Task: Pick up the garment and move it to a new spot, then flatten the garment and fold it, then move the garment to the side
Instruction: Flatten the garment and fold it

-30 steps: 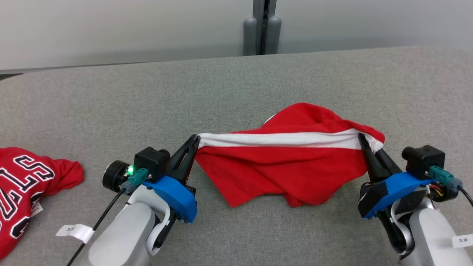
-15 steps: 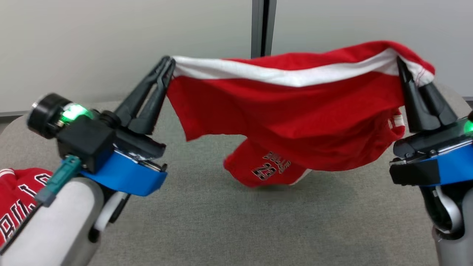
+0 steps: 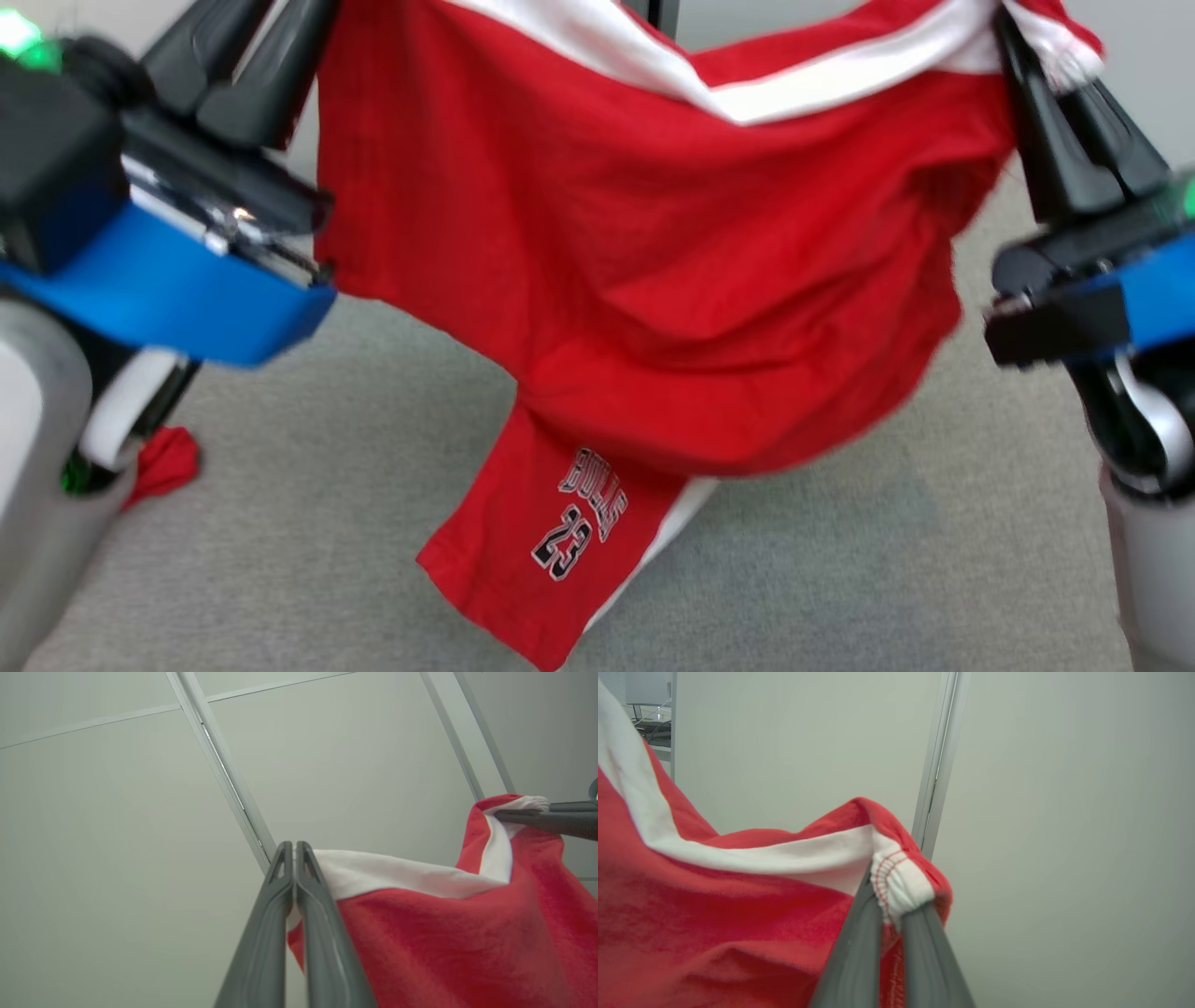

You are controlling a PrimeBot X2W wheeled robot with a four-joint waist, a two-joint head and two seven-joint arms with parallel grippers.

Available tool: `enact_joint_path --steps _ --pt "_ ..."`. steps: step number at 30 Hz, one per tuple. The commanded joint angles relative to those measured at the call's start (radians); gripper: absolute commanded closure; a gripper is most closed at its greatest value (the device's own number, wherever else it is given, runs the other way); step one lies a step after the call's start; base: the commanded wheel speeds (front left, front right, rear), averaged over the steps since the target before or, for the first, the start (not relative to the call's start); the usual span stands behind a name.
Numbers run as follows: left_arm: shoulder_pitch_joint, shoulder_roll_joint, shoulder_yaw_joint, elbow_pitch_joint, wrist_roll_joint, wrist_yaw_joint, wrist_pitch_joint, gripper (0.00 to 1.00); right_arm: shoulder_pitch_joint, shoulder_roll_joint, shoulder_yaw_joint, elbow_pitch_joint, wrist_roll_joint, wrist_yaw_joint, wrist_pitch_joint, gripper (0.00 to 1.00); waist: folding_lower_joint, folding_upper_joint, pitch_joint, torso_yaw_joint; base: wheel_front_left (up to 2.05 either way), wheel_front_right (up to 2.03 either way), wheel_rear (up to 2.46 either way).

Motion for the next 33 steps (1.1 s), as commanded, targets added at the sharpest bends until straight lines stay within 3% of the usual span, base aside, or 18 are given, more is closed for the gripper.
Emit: enact_joint_path --steps 1,4,9,14,19,24,29,33 --pt "-0.03 -0.007 -0.004 0.027 -0.003 -0.009 0.007 1.0 -0.047 -0.005 0.01 0.031 0.003 0.0 0.003 1.0 0.0 0.0 0.04 0.017 0.0 0.0 0.0" --pt "-0.122 -0.025 -0.001 0.118 -0.007 -0.033 -0.007 1.0 -0.185 0.009 0.044 0.163 -0.001 0.0 -0.019 1.0 0.0 0.0 0.098 0.005 0.0 0.0 0.0" --pt "-0.279 -0.064 0.034 0.284 0.017 -0.039 -0.084 1.0 -0.432 0.075 0.05 0.387 -0.064 0.0 -0.137 1.0 0.0 0.0 0.166 -0.018 0.0 0.0 0.0" --pt "-0.328 -0.098 0.034 0.409 0.012 -0.047 -0.152 1.0 -0.544 0.131 0.059 0.561 -0.113 0.0 -0.249 1.0 0.0 0.0 0.206 -0.021 0.0 0.0 0.0" --pt "-0.229 -0.111 -0.005 0.469 -0.004 -0.058 -0.202 1.0 -0.48 0.134 0.157 0.732 -0.145 0.0 -0.323 1.0 0.0 0.0 0.237 -0.002 0.0 0.0 0.0" --pt "-0.071 -0.109 -0.049 0.466 -0.018 -0.06 -0.262 1.0 -0.368 0.129 0.201 0.842 -0.094 0.0 -0.411 1.0 0.0 0.0 0.248 0.019 0.0 0.0 0.0" --pt "0.118 -0.087 -0.063 0.379 -0.028 -0.023 -0.328 1.0 -0.228 0.115 0.222 0.851 -0.014 0.0 -0.465 1.0 0.0 0.0 0.234 0.028 0.0 0.0 0.0" --pt "0.279 -0.059 -0.052 0.265 -0.04 0.035 -0.366 1.0 -0.108 0.089 0.23 0.784 0.028 0.0 -0.487 1.0 0.0 0.0 0.205 0.026 0.0 0.0 0.0"
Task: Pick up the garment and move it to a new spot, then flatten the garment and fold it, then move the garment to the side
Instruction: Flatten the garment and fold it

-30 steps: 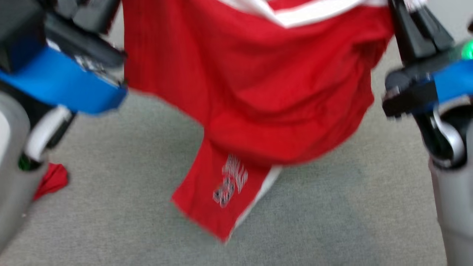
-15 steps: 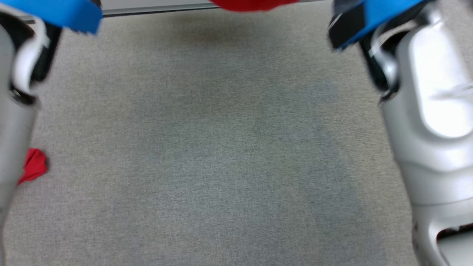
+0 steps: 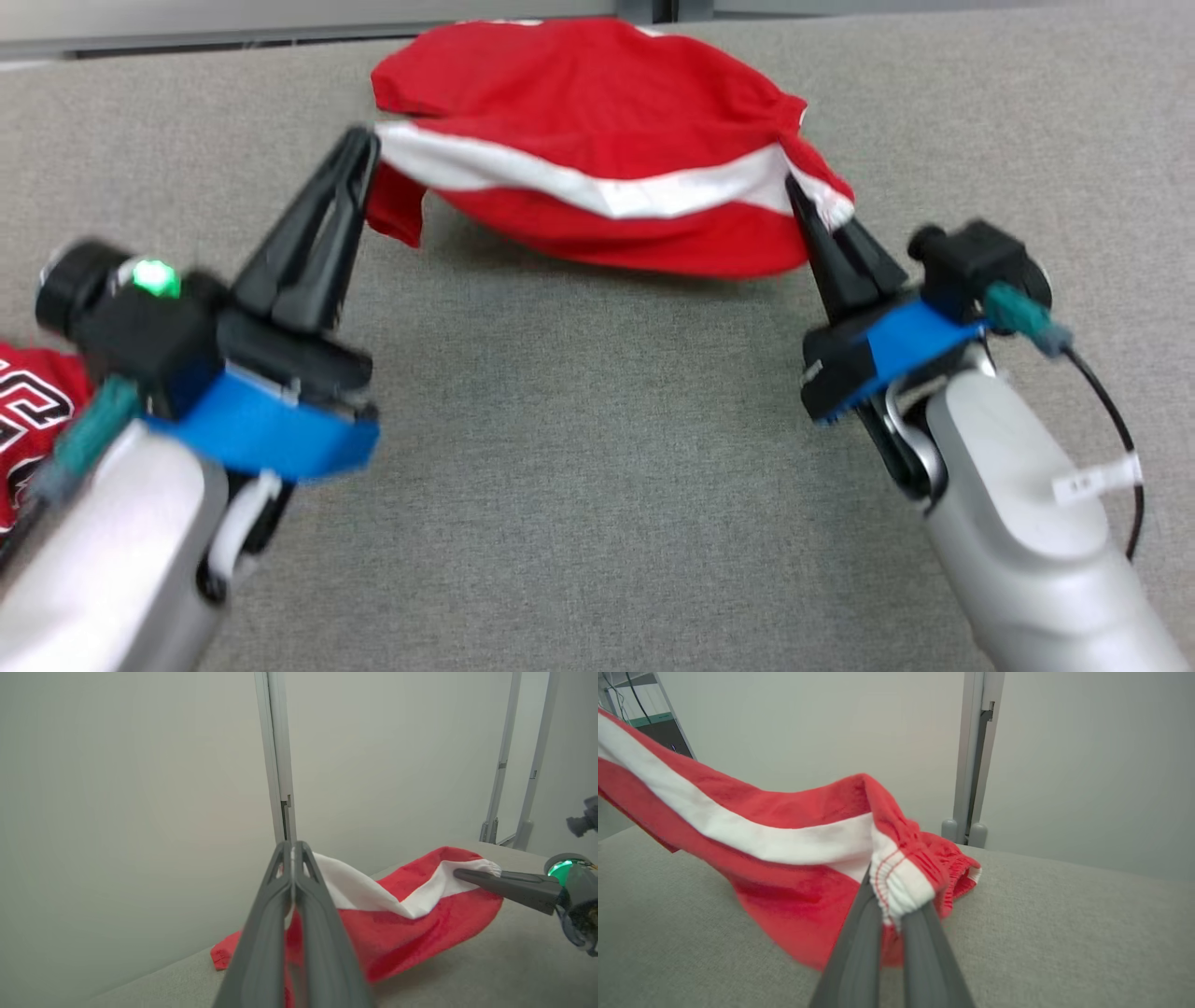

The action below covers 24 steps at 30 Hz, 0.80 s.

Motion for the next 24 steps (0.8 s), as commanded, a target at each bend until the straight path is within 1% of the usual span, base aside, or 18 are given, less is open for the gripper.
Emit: enact_joint_path --steps 1,3,4,8,9,10,11,15,17,20,22,24 --pt "0.085 0.018 0.01 -0.072 -0.004 0.038 -0.019 1.0 0.078 -0.02 -0.01 -0.054 0.019 0.0 -0.012 1.0 0.0 0.0 -0.022 -0.004 0.0 0.0 0.0" --pt "0.159 0.024 0.016 -0.141 -0.009 0.075 -0.027 1.0 0.146 -0.028 -0.026 -0.112 0.023 0.0 -0.017 1.0 0.0 0.0 -0.042 -0.005 0.0 0.0 0.0" --pt "0.159 0.024 0.016 -0.141 -0.009 0.075 -0.027 1.0 0.146 -0.028 -0.026 -0.112 0.023 0.0 -0.017 1.0 0.0 0.0 -0.042 -0.005 0.0 0.0 0.0" --pt "0.296 0.046 0.014 -0.288 -0.01 0.144 -0.017 1.0 0.293 -0.024 -0.06 -0.247 0.036 0.0 -0.01 1.0 0.0 0.0 -0.084 -0.013 0.0 0.0 0.0" --pt "0.328 0.054 0.01 -0.322 -0.006 0.162 -0.007 1.0 0.33 -0.027 -0.065 -0.284 0.038 0.0 0.0 1.0 0.0 0.0 -0.095 -0.015 0.0 0.0 0.0" --pt "0.381 0.074 0.001 -0.393 0.007 0.194 0.019 1.0 0.403 -0.04 -0.077 -0.364 0.043 0.0 0.022 1.0 0.0 0.0 -0.115 -0.018 0.0 0.0 0.0" --pt "0.381 0.074 0.001 -0.393 0.007 0.194 0.019 1.0 0.403 -0.04 -0.077 -0.364 0.043 0.0 0.022 1.0 0.0 0.0 -0.115 -0.018 0.0 0.0 0.0" --pt "0.476 0.122 -0.015 -0.527 0.027 0.249 0.086 1.0 0.559 -0.061 -0.103 -0.541 0.06 0.0 0.097 1.0 0.0 0.0 -0.138 -0.025 0.0 0.0 0.0" --pt "0.513 0.149 -0.02 -0.567 0.034 0.269 0.117 1.0 0.618 -0.074 -0.122 -0.613 0.048 0.0 0.14 1.0 0.0 0.0 -0.142 -0.033 0.0 0.0 0.0" --pt "0.537 0.165 -0.022 -0.578 0.023 0.277 0.137 1.0 0.669 -0.058 -0.134 -0.672 0.061 0.0 0.189 1.0 0.0 0.0 -0.133 -0.045 0.0 0.0 0.0" --pt "0.521 0.161 -0.017 -0.552 0.003 0.261 0.135 1.0 0.672 -0.054 -0.136 -0.677 0.05 0.0 0.213 1.0 0.0 0.0 -0.119 -0.052 0.0 0.0 0.0" --pt "0.485 0.171 -0.015 -0.502 -0.003 0.234 0.145 1.0 0.657 -0.038 -0.127 -0.653 0.051 0.0 0.242 1.0 0.0 0.0 -0.102 -0.056 0.0 0.0 0.0"
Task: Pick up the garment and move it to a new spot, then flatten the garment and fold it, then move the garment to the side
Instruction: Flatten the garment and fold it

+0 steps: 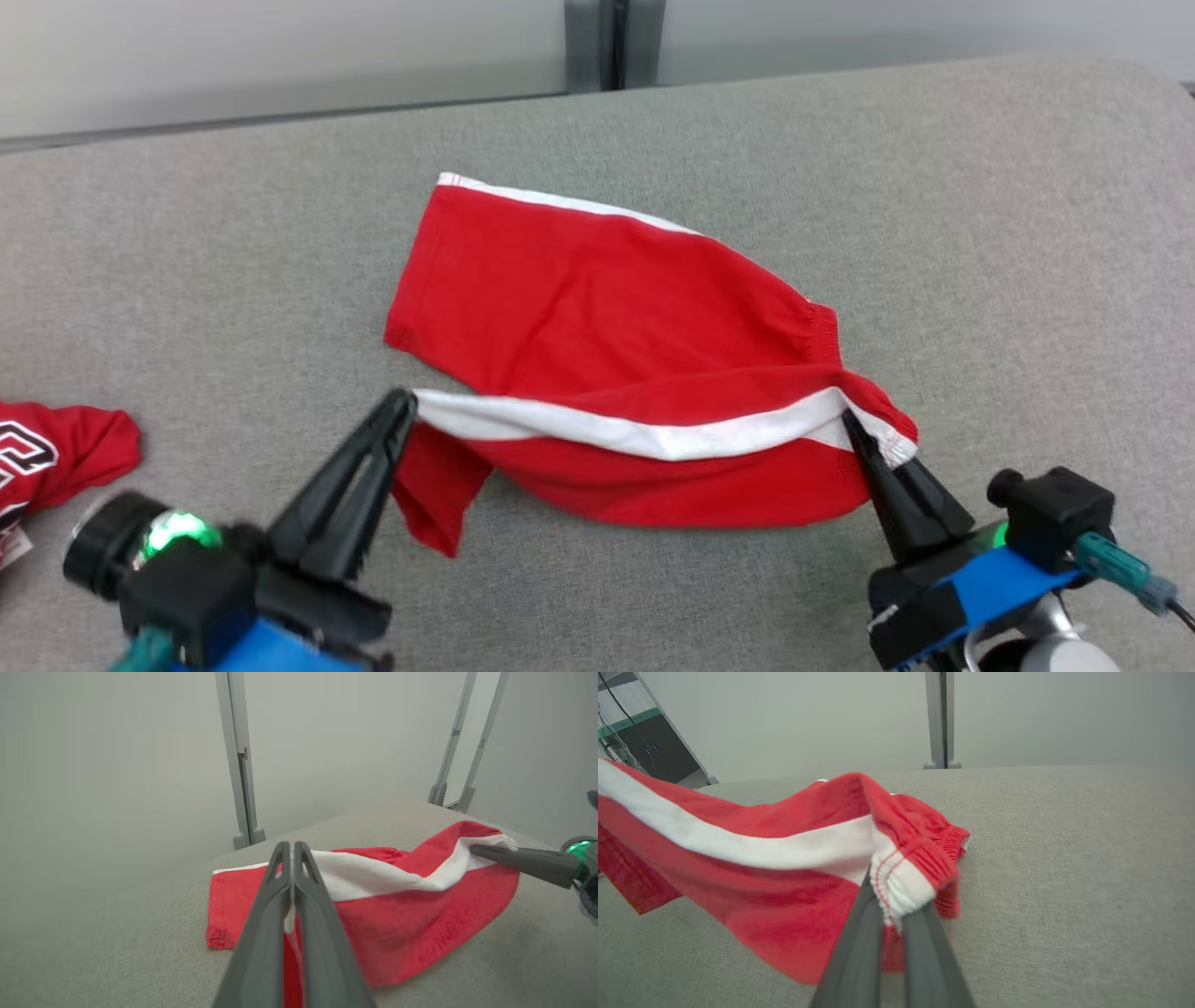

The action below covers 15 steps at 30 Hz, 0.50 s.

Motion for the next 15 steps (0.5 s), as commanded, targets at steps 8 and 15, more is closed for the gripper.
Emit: enact_joint_path --steps 8,15 --pt "-0.322 -0.051 -0.036 0.325 0.009 -0.17 0.057 1.0 -0.156 0.059 -0.013 0.162 0.019 0.0 0.022 1.0 0.0002 0.0 0.126 -0.002 0.0 0.0 0.0" --pt "-0.625 -0.139 -0.087 0.627 0.101 -0.245 0.109 1.0 -0.322 0.095 -0.016 0.298 0.02 0.0 0.005 1.0 0.0002 0.0 0.232 -0.026 0.0 0.0 0.0"
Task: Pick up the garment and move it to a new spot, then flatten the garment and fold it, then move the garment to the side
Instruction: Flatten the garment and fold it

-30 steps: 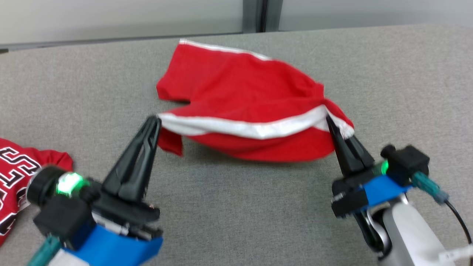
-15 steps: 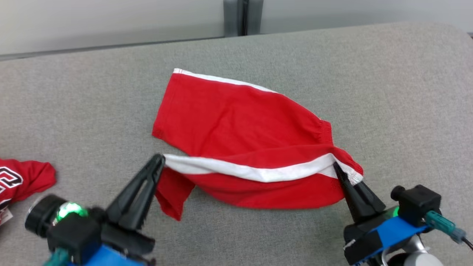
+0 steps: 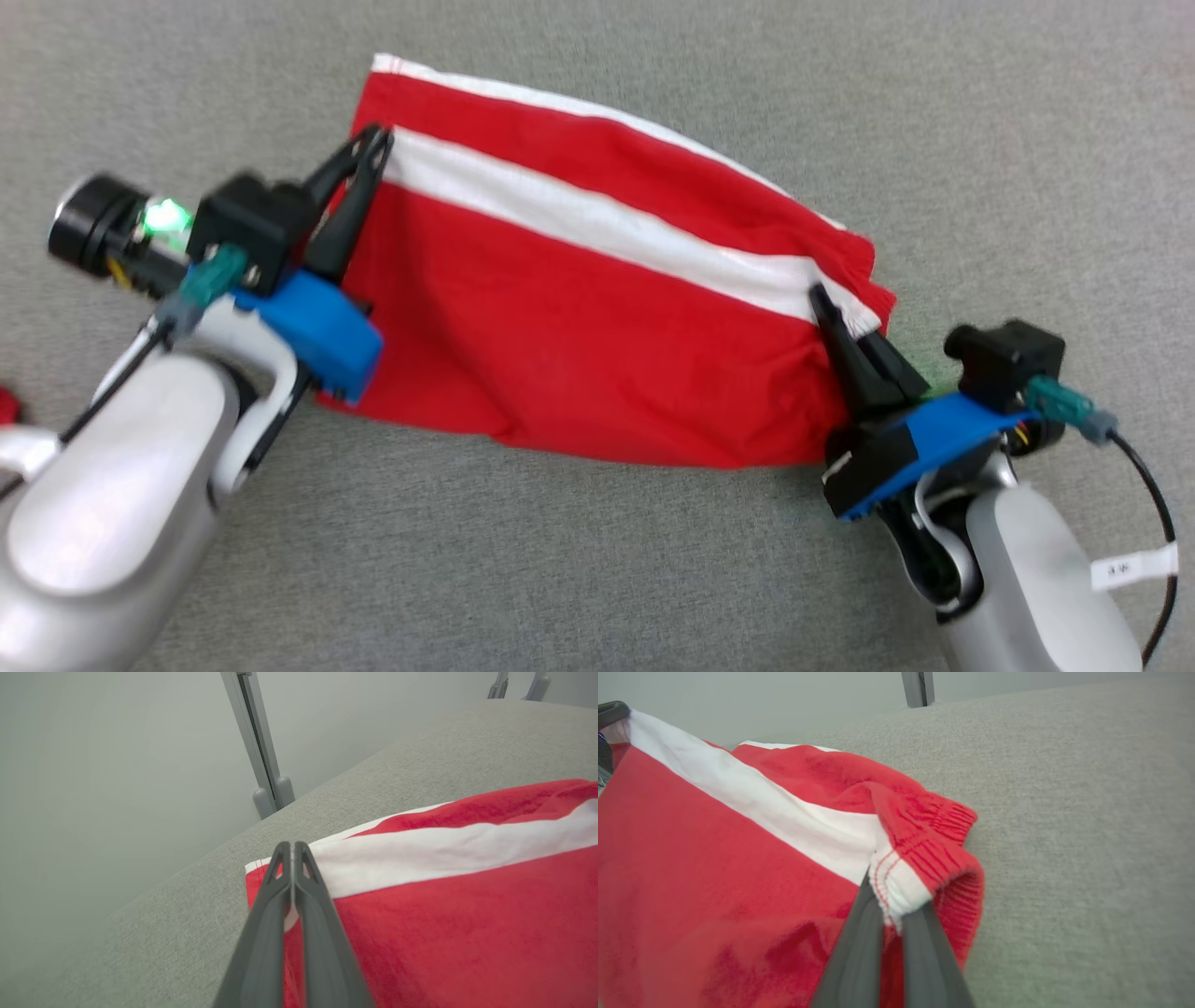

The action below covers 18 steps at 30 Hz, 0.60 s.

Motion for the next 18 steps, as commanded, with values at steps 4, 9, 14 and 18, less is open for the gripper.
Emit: enact_joint_path --steps 4,9,14,18 --pt "-0.157 -0.066 -0.012 0.169 0.022 -0.028 -0.004 1.0 -0.108 0.016 0.006 0.081 -0.001 0.0 -0.027 1.0 -0.0002 0.0 0.061 -0.005 0.0 0.0 0.0" --pt "-0.27 -0.104 -0.027 0.313 0.046 -0.046 -0.02 1.0 -0.18 0.02 0.019 0.16 0.0 0.0 -0.053 1.0 -0.0002 0.0 0.091 -0.018 0.0 0.0 0.0" --pt "-0.336 -0.132 -0.036 0.43 0.052 -0.059 -0.042 1.0 -0.239 0.022 0.045 0.233 0.035 0.0 -0.083 1.0 -0.0002 0.0 0.105 -0.028 0.0 0.0 0.0" --pt "-0.373 -0.157 -0.05 0.507 0.056 -0.067 -0.065 1.0 -0.271 0.022 0.064 0.284 0.06 0.0 -0.109 1.0 -0.0002 0.0 0.114 -0.034 0.0 0.0 0.0"
